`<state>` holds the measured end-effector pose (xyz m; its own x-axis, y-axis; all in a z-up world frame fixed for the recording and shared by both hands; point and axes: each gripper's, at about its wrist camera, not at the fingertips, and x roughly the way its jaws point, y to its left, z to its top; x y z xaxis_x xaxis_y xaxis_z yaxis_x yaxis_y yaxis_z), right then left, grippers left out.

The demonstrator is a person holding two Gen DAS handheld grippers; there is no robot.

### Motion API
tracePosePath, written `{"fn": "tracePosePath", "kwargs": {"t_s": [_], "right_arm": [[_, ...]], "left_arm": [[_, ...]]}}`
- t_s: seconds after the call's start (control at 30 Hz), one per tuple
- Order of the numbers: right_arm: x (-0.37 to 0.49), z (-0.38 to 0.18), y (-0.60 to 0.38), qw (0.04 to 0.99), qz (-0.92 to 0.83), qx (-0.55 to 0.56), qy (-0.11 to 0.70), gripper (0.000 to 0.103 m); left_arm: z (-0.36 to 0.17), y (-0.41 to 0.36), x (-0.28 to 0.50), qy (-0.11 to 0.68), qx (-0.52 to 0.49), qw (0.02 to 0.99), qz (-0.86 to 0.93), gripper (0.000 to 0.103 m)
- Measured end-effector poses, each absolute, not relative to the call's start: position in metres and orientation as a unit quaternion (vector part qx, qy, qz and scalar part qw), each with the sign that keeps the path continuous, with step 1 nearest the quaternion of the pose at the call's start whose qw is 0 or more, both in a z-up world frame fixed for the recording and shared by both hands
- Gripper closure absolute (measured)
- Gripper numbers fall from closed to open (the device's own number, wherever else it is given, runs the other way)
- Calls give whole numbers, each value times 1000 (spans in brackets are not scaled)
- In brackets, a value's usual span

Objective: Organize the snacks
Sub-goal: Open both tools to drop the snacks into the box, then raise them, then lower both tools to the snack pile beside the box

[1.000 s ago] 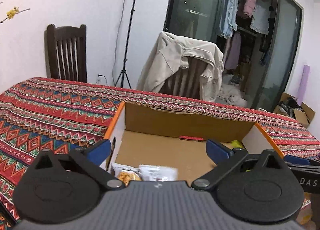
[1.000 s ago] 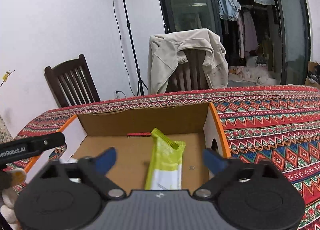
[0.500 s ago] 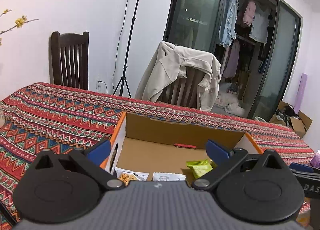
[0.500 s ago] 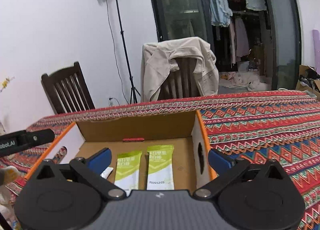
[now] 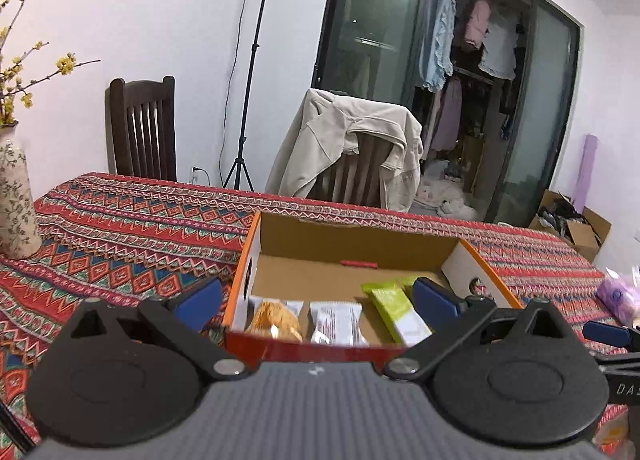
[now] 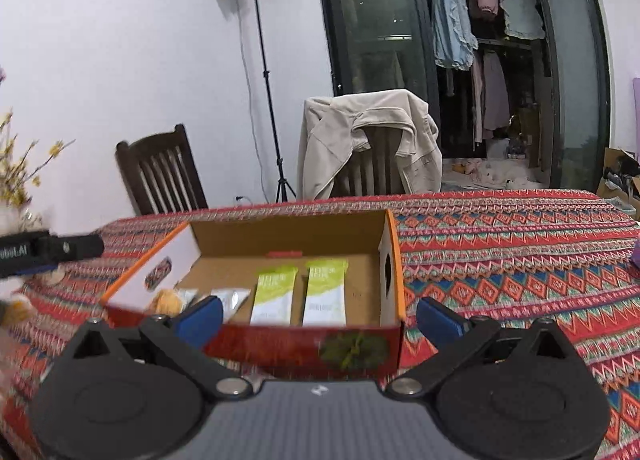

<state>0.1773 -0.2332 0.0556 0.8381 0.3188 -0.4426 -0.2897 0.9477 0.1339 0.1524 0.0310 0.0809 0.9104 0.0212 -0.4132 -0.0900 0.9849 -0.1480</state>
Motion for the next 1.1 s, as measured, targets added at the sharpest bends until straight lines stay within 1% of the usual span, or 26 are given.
{"fn": "tracePosePath", "kwargs": {"t_s": [0.33, 0.57, 0.77, 1.1], "right_arm": [[122, 24, -235, 951, 168, 13, 258, 0], [103, 8, -235, 948, 164, 13, 271, 0], [94, -5, -237, 947, 159, 5, 280, 0], [91, -12, -247, 948, 141, 1, 285, 0]], "left_arm": [[48, 36, 98, 224, -95, 970, 17, 0], [27, 40, 71, 217, -90, 972, 20, 0], [16, 43, 65, 212, -76, 974, 29, 0], [-2, 52, 66, 214, -80, 973, 33, 0]]}}
